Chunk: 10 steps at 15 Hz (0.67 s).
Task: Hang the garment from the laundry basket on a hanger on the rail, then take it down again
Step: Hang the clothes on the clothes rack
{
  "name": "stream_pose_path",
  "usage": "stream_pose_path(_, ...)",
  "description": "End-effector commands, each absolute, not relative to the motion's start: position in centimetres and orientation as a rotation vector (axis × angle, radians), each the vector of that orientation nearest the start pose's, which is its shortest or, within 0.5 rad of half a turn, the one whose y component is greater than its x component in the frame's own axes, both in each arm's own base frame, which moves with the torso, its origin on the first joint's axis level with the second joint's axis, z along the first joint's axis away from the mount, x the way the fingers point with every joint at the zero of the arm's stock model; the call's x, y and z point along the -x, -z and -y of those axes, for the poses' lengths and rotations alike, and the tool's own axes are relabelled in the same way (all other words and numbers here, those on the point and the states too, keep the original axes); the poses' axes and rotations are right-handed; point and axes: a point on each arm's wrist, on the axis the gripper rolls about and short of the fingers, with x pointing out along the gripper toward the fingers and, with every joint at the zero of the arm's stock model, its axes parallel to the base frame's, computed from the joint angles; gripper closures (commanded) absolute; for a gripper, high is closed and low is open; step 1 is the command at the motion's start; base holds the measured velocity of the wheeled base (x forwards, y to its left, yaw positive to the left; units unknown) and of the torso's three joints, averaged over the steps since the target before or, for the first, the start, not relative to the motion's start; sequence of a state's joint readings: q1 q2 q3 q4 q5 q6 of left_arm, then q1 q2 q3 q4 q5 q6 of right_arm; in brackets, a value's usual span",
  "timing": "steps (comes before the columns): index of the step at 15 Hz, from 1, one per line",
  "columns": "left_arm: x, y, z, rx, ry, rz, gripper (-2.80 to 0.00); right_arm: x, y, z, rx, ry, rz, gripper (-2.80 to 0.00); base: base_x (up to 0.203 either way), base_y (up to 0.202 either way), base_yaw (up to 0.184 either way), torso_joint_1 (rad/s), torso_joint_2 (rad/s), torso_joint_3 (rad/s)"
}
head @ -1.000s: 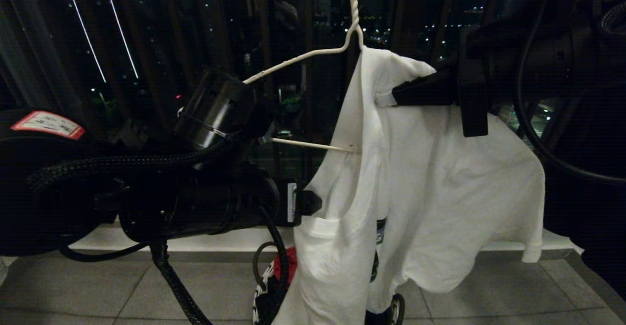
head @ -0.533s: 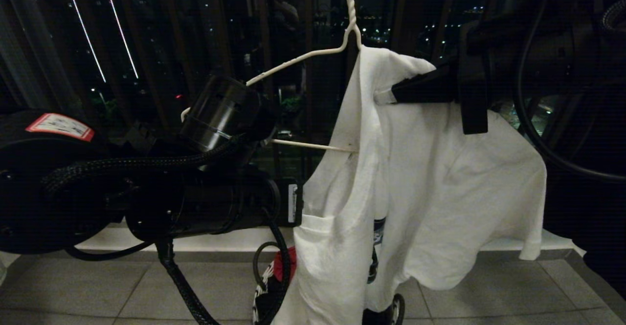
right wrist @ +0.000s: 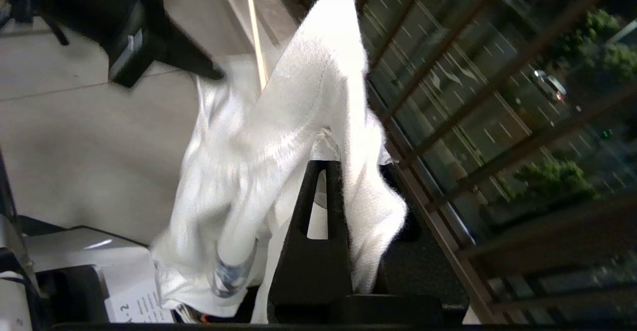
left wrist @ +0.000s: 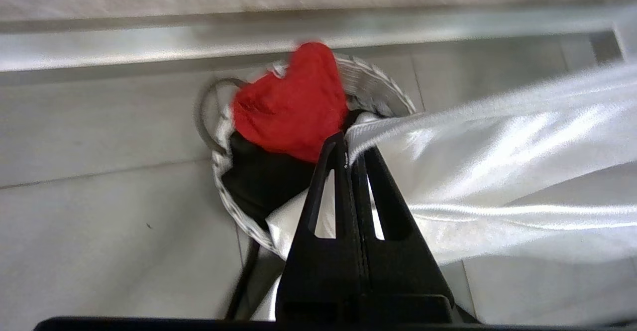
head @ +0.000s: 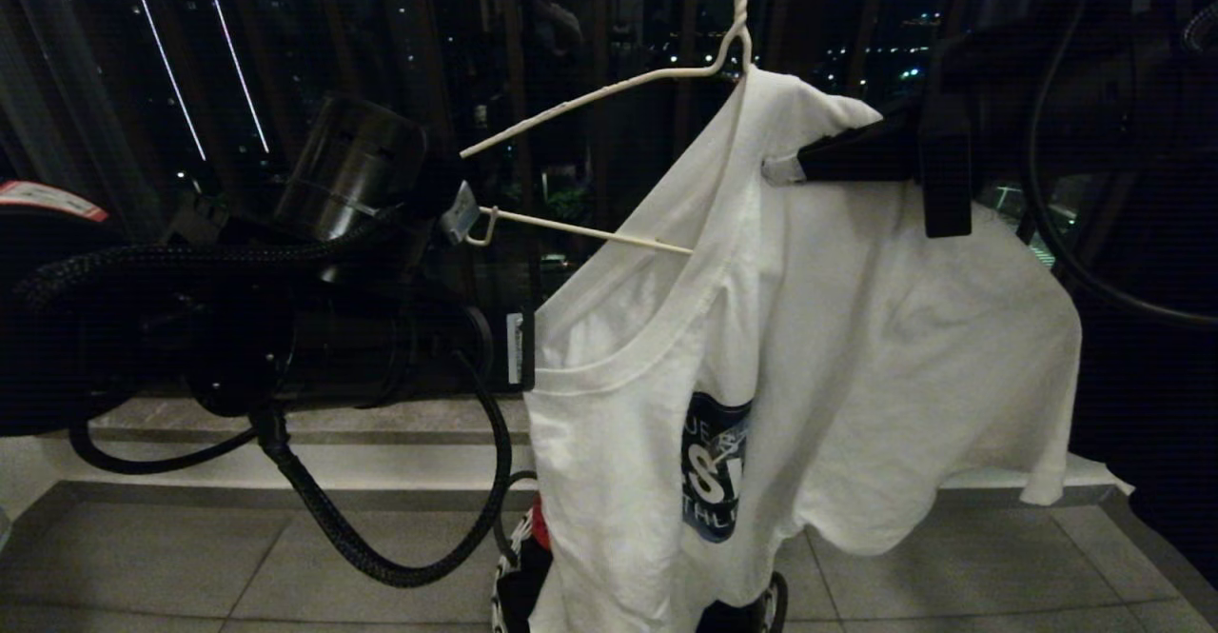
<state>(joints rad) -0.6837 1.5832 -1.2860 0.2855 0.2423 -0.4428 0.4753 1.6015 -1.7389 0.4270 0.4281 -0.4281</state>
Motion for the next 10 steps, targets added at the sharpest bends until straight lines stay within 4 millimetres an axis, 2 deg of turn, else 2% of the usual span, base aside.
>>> stream_pose_path(1, -22.6, -26.8, 16.0, 0.171, 0.259, -0.589, 0.00, -23.2, -37.1, -12.2, 0.399, -0.937, -0.106, 0.00, 0.000, 0.000, 0.000, 0.000, 0.00, 0.000)
stream_pose_path(5, -23.7, -27.2, 14.3, 0.174, 0.201, -0.567, 0.00, -23.0, -36.8, -11.2, 0.389, -0.932, -0.116, 0.00, 0.000, 0.000, 0.000, 0.000, 0.00, 0.000)
stream_pose_path(10, -24.7, -27.7, 12.7, 0.185, 0.145, -0.543, 0.00, -22.7, -35.6, -10.0, 0.378, -0.934, -0.160, 0.00, 0.000, 0.000, 0.000, 0.000, 0.00, 0.000)
